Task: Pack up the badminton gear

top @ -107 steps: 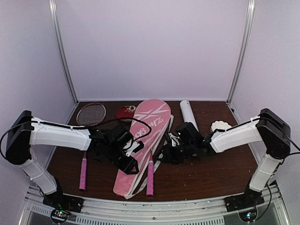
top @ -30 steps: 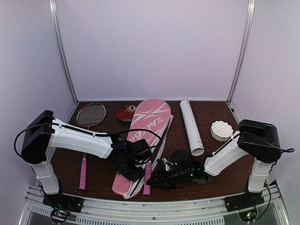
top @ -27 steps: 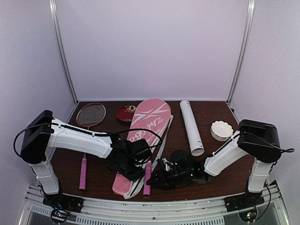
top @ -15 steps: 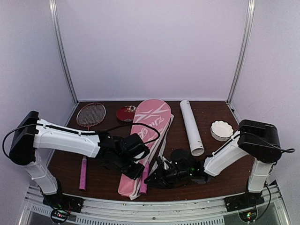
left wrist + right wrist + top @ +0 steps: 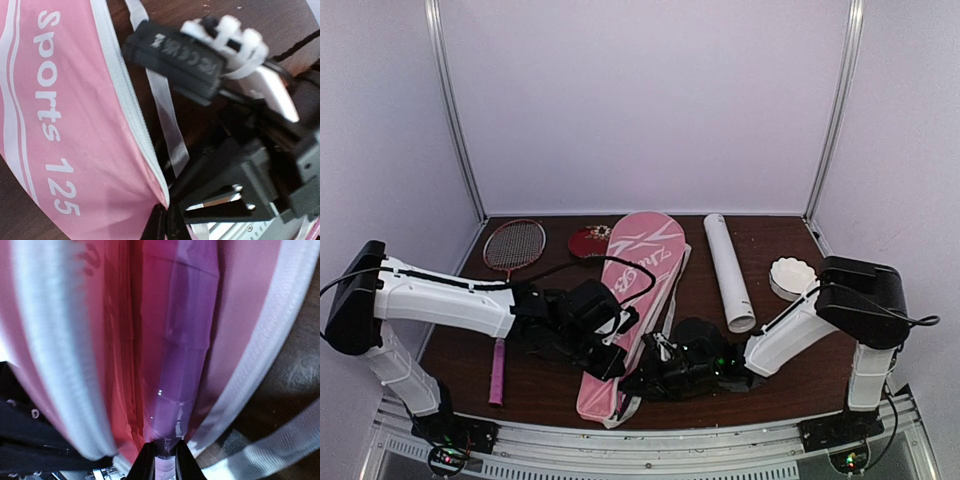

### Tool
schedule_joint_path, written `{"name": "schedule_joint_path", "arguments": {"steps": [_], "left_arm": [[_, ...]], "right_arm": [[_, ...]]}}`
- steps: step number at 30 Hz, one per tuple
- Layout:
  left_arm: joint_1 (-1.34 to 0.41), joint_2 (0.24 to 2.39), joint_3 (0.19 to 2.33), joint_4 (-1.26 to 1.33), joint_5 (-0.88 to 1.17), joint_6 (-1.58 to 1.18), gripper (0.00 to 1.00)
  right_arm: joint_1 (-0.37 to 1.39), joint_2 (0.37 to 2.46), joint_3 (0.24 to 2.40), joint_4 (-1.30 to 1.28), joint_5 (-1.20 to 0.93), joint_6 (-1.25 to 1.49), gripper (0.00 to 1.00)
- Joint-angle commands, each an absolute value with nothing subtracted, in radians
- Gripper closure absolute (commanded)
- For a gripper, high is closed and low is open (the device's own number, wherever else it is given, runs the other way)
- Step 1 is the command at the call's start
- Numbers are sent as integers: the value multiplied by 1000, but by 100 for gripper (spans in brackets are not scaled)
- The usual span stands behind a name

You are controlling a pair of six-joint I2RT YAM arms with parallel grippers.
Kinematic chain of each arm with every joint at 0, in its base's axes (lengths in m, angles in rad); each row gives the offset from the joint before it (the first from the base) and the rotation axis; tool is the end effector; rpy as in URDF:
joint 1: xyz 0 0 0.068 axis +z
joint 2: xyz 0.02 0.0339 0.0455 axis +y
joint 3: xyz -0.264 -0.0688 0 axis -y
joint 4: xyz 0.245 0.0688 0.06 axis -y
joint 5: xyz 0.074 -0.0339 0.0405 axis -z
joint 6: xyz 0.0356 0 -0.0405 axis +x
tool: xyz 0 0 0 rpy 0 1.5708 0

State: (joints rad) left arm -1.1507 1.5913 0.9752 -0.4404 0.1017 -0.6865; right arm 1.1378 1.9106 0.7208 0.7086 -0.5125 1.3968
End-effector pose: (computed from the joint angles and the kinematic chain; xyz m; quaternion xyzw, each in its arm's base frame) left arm 0.1247 -0.2880 0.1896 0.2348 0.9370 -0.2317 0.1151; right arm 0.1301 0.3231 0.1087 0.0234 -0.8373 -0.5432 0.0570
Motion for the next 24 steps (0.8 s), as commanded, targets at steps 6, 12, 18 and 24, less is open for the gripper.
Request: {"name": "schedule_joint_path", "arguments": {"steps": [6, 12, 18, 24], "left_arm": [[-1155, 1521, 942, -299, 243, -730, 100], [-1117, 1519, 887, -209, 289, -769, 100], [-1111, 1519, 888, -202, 289, -766, 100], [-1087, 1514, 861, -217, 262, -766, 100]], "right_arm": [[1128, 1941, 779, 814, -414, 1380, 100], [1127, 1962, 838, 851, -470, 1363, 96], [1122, 2031, 843, 901, -511, 1402, 88], [1100, 1958, 732, 871, -471, 1380, 75]]}}
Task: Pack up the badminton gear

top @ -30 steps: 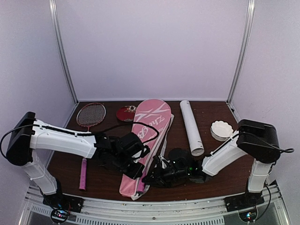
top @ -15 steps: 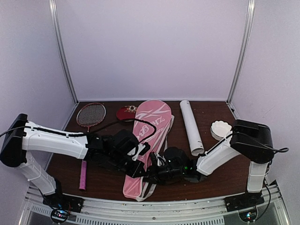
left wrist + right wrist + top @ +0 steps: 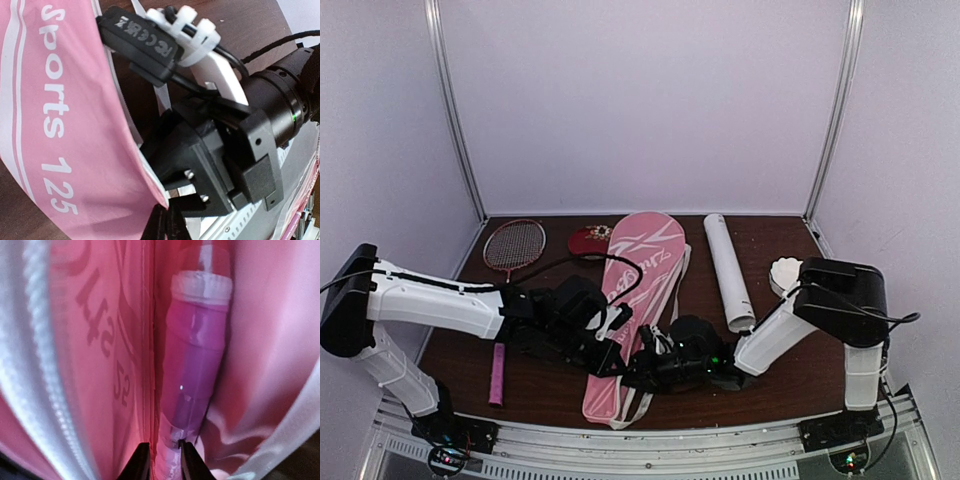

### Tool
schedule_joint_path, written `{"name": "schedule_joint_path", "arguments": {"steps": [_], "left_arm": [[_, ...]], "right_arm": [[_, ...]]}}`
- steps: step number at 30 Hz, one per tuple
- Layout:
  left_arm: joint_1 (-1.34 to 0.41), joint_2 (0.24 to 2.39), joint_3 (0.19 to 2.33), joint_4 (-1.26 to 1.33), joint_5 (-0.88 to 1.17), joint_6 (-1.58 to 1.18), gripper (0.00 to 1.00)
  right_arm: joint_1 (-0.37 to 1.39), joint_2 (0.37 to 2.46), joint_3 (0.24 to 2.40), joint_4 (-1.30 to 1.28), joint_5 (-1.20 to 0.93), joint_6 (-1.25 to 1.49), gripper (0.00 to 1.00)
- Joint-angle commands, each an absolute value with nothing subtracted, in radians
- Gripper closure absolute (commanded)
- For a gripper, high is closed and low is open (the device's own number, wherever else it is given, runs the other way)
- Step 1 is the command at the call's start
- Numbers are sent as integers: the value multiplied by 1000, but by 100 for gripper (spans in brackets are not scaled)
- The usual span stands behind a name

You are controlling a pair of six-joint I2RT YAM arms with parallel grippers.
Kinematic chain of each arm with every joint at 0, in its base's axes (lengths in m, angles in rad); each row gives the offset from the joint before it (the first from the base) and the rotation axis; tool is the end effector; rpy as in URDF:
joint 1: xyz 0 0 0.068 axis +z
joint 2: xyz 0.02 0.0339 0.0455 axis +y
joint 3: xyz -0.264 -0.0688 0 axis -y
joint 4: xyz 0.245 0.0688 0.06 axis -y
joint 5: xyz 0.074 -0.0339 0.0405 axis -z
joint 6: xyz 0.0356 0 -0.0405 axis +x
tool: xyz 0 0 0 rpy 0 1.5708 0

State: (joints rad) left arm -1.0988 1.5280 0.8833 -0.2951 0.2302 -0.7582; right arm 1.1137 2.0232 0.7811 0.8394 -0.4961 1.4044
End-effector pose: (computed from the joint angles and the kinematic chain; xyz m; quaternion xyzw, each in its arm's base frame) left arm 0.1313 -0.2751 0.1902 0.1952 0.9247 -0.3122 0.0972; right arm 0.1473 0.3378 0.0972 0.0168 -0.8198 -0.5716 0.0310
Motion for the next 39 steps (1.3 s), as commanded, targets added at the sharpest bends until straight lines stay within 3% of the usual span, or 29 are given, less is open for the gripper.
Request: {"name": "schedule_joint_path", "arguments": {"steps": [1, 5, 11, 15, 19, 25, 29, 31, 34, 39], "left_arm": [[-1084, 1515, 859, -216, 262, -764, 100], [-1081, 1516, 865, -217, 262, -753, 100], [-1081, 1526, 883, -208, 268, -752, 100], [-1080, 1534, 892, -190, 278, -762, 100], [-1080, 1548, 890, -170, 287, -770, 100], [-1044, 1509, 873, -201, 245, -763, 100], [-995, 1475, 855, -193, 248, -748, 61], [-962, 1446, 852, -206, 240, -723, 49], [-863, 1391, 848, -284, 183, -688, 40], [-587, 1316, 827, -419, 55, -630, 38]], "right_arm": [[1099, 1933, 725, 828, -461, 1359, 73], [1098, 1859, 743, 626, -400, 1249, 70], [1095, 1957, 841, 545, -396, 1256, 92], [1097, 2019, 898, 598, -409, 1288, 96], [1099, 2023, 943, 647, -441, 1283, 94], [1088, 1867, 835, 512, -378, 1163, 78], [1063, 1766, 759, 359, -303, 1071, 75], [1051, 1715, 735, 274, -257, 1018, 72], [1046, 1631, 727, 154, -172, 923, 69], [1044, 1464, 760, -34, -9, 760, 68]]}}
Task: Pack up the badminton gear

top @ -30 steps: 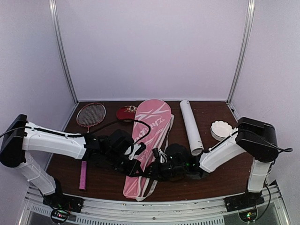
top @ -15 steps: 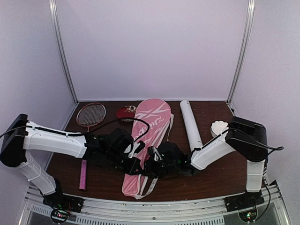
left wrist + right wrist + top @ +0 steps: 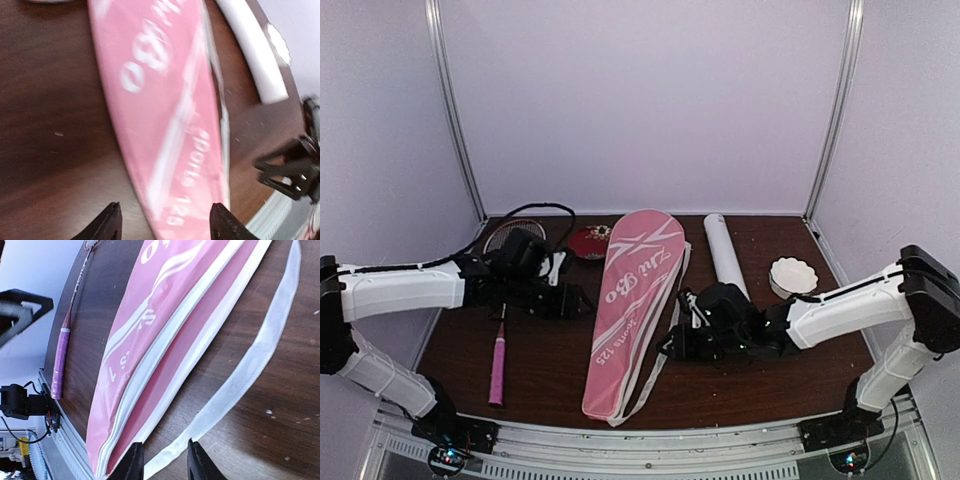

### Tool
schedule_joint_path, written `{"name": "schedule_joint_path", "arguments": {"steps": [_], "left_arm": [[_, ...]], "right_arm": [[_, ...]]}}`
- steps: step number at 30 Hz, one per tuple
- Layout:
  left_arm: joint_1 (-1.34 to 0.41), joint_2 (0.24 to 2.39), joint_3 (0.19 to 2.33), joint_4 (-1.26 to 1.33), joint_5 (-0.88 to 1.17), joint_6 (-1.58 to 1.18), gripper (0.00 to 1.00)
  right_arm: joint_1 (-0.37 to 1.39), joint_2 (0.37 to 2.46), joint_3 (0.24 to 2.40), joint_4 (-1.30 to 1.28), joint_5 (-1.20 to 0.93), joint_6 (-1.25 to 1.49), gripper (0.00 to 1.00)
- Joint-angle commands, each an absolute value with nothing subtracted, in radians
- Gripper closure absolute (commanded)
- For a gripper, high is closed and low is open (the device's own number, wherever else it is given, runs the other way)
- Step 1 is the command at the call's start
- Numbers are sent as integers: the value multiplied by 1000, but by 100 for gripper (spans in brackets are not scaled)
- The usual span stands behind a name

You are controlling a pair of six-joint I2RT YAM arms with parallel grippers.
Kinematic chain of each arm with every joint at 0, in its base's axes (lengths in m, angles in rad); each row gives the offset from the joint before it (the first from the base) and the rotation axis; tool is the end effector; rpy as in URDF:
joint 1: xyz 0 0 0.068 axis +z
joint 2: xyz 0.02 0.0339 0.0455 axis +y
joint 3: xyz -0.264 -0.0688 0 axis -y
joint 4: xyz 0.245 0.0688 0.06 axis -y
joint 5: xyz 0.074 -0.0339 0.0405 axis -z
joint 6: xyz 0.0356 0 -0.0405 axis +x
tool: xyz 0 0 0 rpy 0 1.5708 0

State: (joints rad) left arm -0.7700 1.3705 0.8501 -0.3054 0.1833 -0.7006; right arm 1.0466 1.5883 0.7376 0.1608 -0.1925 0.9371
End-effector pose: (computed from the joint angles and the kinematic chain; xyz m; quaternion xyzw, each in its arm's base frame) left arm 0.1992 -0.2022 0.2223 0.0655 0.9258 -0.3063 0.2116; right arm 0.1519 0.2764 0.1635 -0.0902 0.8968 0.4028 0.1594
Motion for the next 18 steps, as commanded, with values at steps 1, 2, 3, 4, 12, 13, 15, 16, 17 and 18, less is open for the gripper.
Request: {"name": "schedule_joint_path", "arguments": {"steps": [1, 2, 3, 4, 12, 13, 15, 16, 17, 18], "left_arm": [[-540, 1311, 837, -462, 6, -609, 37], [-503, 1311, 847, -494, -45, -590, 37], [-469, 1314, 851, -515, -67, -572, 38], [-432, 1314, 850, -532, -81, -560, 38], [-251, 1427, 846, -533, -148, -505, 46], [-238, 1454, 854, -529, -141, -495, 48], [-210, 1501, 868, -510, -120, -480, 52], [-201, 1520, 873, -494, -112, -477, 53], [-192, 1538, 878, -484, -103, -472, 53], [-185, 1558, 888, -476, -98, -470, 53]], "right_arm": [[1043, 1432, 770, -77, 28, 725, 67], [1043, 1397, 778, -105, 69, 694, 67], [1043, 1365, 787, -125, 105, 663, 67], [1043, 1335, 796, -147, 140, 630, 67], [1021, 1145, 840, -232, 324, 491, 60], [1011, 1130, 840, -234, 328, 486, 60], [987, 1104, 845, -238, 320, 482, 55], [972, 1094, 847, -245, 319, 491, 51], [957, 1082, 847, -247, 313, 499, 48], [942, 1072, 845, -245, 304, 502, 46]]}}
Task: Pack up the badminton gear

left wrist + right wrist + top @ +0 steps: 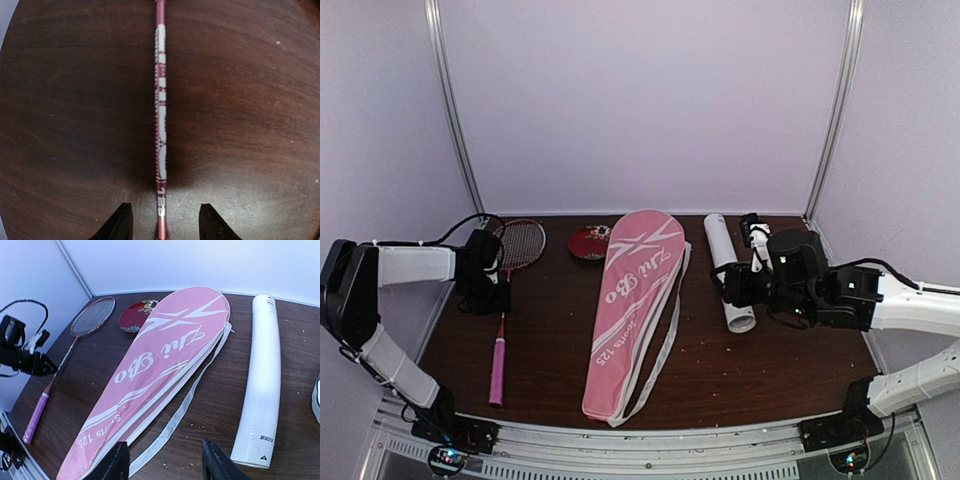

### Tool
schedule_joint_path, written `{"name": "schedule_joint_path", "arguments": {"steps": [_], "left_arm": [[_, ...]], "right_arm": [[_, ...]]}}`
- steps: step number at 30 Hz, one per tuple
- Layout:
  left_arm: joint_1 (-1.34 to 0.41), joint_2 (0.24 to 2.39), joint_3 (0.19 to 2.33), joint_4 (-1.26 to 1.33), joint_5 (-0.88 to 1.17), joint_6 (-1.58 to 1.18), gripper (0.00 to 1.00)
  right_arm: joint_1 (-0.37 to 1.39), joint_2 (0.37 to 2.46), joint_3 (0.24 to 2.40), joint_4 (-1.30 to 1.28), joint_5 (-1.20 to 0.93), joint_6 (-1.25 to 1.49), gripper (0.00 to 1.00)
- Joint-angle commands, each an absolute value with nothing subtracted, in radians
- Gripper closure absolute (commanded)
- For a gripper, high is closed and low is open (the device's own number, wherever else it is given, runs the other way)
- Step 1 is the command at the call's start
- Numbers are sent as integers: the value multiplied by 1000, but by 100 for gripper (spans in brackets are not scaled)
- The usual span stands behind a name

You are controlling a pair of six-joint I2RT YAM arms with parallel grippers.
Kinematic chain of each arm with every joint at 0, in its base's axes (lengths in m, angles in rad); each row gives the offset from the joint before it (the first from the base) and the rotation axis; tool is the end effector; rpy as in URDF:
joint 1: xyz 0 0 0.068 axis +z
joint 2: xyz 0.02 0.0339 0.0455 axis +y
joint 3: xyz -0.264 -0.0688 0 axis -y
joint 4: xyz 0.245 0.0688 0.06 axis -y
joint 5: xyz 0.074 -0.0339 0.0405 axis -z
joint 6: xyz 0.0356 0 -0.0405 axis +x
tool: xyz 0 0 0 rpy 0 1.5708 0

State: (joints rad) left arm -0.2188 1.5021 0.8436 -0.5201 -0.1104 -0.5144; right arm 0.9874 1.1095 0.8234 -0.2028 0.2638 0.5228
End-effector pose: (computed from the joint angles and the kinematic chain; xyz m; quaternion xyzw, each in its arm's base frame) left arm 0.2685 -0.0557 0.1733 -0.1549 0.9671 -0.0192 0.2010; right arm 0.1455 0.2037 0.2874 -0.1297 0.8425 0.2678 0.4490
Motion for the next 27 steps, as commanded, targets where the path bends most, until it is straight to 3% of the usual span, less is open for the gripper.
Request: {"name": "schedule_joint_path", "arguments": {"steps": [1, 2, 4, 5, 10, 21, 27], "left_arm": [[-184, 1579, 899, -471, -94, -464, 54], [-184, 1604, 915, -470, -92, -458, 55], [-184, 1650, 943, -478, -99, -448, 58], [-185, 1675, 955, -482, -108, -445, 59], [-180, 1709, 1001, -501, -112, -434, 68], [-179, 1749, 1038, -580, -18, -445, 76], [-193, 1709, 935, -515, 10, -589, 74]], "right_arm": [[931, 1060, 839, -243, 305, 504, 45], [926, 1045, 831, -237, 315, 507, 43], [923, 1001, 795, -200, 337, 502, 25], [921, 982, 773, -177, 340, 499, 20], [909, 980, 757, -159, 330, 493, 12], [900, 999, 799, -141, 205, 497, 8], [895, 1000, 803, -123, 154, 503, 8]]}}
